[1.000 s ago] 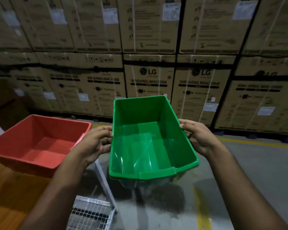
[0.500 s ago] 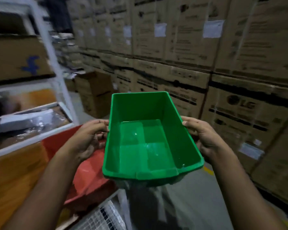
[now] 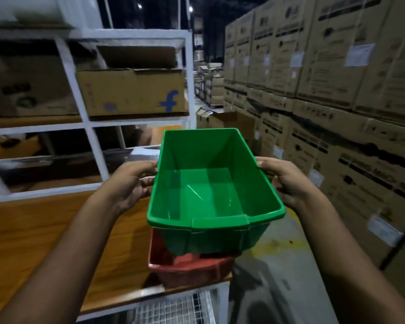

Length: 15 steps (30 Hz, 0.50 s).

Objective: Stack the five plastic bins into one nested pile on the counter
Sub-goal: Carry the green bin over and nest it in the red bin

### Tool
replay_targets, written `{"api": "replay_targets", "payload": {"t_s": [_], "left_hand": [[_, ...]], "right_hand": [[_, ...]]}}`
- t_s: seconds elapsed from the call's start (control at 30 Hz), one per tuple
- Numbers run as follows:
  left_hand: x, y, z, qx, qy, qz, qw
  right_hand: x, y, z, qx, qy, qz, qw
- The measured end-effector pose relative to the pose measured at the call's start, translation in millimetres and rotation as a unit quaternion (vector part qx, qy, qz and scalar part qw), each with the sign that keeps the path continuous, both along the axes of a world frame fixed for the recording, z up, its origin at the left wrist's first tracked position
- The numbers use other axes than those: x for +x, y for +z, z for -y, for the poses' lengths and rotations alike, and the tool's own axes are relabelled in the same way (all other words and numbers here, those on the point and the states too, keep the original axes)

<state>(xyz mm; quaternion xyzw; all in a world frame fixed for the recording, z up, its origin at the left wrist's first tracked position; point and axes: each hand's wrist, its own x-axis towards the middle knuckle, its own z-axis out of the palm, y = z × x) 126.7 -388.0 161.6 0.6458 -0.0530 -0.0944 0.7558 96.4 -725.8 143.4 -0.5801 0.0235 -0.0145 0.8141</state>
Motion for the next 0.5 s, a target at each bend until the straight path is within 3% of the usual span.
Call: {"api": "replay_targets", "payload": {"t_s": [0.2, 0.5], "left_hand": [[0.5, -17.7, -26.6, -0.015, 0.041, -0.028, 0.999], [20.9, -50.3, -42.0, 0.003, 0.027, -0.081, 0.996]], "right_hand": [[28.8, -11.0, -32.1, -0.003, 0.036, -0.027, 0.999], [43.6, -36.7, -42.8, -0.054, 0.041, -0.064, 0.996]]}}
